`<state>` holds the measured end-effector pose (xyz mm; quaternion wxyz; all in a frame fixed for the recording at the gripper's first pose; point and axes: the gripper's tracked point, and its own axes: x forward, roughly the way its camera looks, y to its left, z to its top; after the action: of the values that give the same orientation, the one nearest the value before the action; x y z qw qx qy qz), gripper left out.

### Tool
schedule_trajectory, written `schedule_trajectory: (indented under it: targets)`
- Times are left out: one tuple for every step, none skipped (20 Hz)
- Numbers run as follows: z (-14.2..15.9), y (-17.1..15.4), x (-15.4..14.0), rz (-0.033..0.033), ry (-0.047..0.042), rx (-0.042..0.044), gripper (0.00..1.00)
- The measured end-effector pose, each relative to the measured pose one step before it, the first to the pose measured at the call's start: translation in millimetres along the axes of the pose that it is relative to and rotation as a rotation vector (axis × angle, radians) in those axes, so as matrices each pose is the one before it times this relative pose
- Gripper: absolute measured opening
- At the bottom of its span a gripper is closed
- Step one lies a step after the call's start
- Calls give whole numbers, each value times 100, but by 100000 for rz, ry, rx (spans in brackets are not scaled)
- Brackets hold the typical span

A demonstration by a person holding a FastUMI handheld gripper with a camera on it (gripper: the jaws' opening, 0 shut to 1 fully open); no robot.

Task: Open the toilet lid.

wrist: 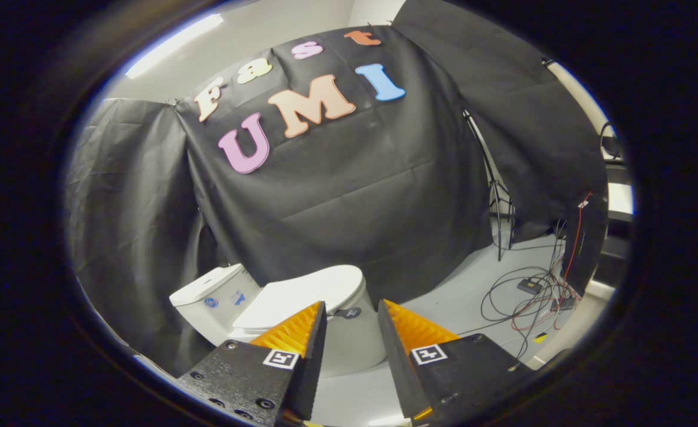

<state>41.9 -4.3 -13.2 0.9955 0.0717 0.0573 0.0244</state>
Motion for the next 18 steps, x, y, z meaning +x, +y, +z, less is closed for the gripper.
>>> schedule_trajectory:
  targets:
    - [389, 478, 475, 1824, -998, 1037, 55]
    - [529, 471, 555, 1755, -1890, 1454, 55]
    - [528, 311, 780, 1738, -3149, 2439, 55]
    - [637, 293, 861, 2148, -3750, 3692, 54]
    - [233, 382, 911, 2177, -3420, 4478, 54]
    - [-24, 308, 973, 1788, -2648, 4676, 54]
    - [-215, -36, 1096, 528, -1561, 4496, 54]
    - [-507, -428, 1085, -697, -588, 4186, 54]
    - [-678, -359, 846, -583, 476, 3532, 54]
    - [-805, -368, 715, -764, 1078, 3343, 54]
    - [-806, -410, 694, -398, 1651, 3074, 54]
    - [-749, -535, 591, -503, 1621, 3091, 54]
    - [-698, -495, 750, -511, 1553, 3135, 54]
    - [-448, -499, 841, -1001, 1066, 3469, 54]
    - [-355, -411, 907, -965, 969, 3962, 54]
    - [-403, -523, 1034, -1305, 653, 4133, 54]
    - [-322, -724, 957, -1787, 236, 4160, 54]
    - [-274, -670, 1007, -1929, 536, 4213, 54]
